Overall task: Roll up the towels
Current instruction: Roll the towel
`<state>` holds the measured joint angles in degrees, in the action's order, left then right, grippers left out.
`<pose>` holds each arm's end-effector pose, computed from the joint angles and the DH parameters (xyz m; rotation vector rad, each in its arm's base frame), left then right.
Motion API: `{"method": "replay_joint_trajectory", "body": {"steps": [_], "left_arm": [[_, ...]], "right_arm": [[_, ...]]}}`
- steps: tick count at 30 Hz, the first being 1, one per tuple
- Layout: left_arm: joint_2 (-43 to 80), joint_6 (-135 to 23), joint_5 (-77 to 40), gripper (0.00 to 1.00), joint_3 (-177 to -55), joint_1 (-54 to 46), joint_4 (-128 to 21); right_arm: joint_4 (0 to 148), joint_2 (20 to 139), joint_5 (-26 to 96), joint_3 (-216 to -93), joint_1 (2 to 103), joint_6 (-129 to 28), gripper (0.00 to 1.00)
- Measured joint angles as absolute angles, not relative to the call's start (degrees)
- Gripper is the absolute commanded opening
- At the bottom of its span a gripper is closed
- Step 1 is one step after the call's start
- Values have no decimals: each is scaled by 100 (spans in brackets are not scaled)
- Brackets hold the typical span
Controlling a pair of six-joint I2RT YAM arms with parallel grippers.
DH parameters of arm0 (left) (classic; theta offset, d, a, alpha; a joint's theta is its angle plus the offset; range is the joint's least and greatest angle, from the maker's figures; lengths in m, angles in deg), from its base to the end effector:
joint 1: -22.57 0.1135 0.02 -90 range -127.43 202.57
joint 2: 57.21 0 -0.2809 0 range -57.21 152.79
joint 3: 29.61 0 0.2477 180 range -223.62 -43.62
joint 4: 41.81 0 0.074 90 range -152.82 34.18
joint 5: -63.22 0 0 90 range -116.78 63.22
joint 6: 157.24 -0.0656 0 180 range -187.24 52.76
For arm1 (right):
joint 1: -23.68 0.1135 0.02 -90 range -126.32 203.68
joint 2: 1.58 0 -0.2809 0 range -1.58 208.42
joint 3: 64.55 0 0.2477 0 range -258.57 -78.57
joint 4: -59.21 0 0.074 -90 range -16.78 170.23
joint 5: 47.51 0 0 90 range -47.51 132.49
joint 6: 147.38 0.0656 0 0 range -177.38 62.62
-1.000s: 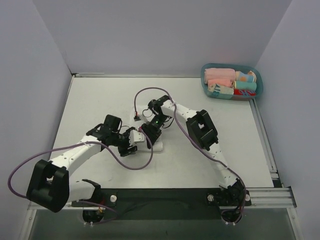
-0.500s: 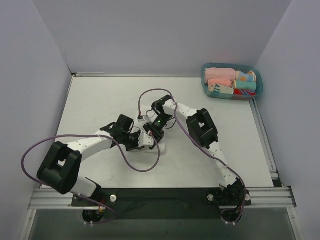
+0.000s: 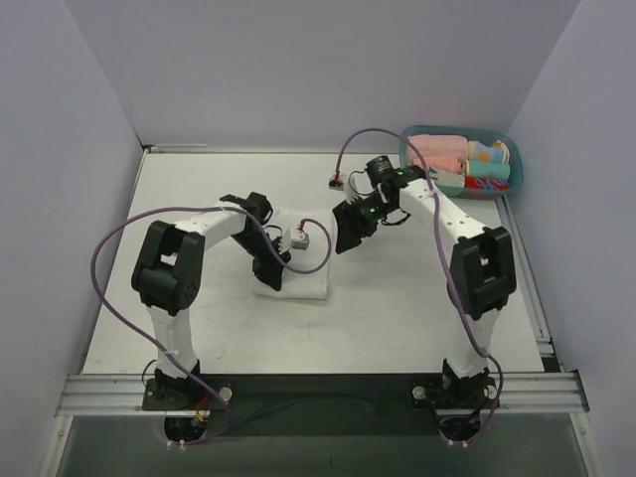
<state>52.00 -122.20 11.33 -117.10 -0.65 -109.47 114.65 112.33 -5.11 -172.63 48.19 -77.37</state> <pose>0.3001 -0.1728 0.1615 1.7718 2.1727 -0.9273 0.3776 0.2254 0.2415 -1.1899 2.1739 1.1102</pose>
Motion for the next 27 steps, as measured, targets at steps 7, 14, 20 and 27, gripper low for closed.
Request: {"method": "replay_joint_trajectory", "body": {"steps": [7,14,20,27], "left_arm": [[6784,-11995,1830,15,-13351,370,-12718],[7844,-11625,2020,19,-14544,483,-13869],[8227,-11278,1983,24,-15034,490,-14261],[8275,-10952,1948,27,-15080,496,-14278]], "right_arm": [[10661,9399,-28,-15700,4935,-8143,53],[9872,8851,801,-14662,6126,-8548,79],[9048,9242,1520,-14631,7018,-9000,78],[8489,10315,1876,-14998,7140,-9459,66]]}}
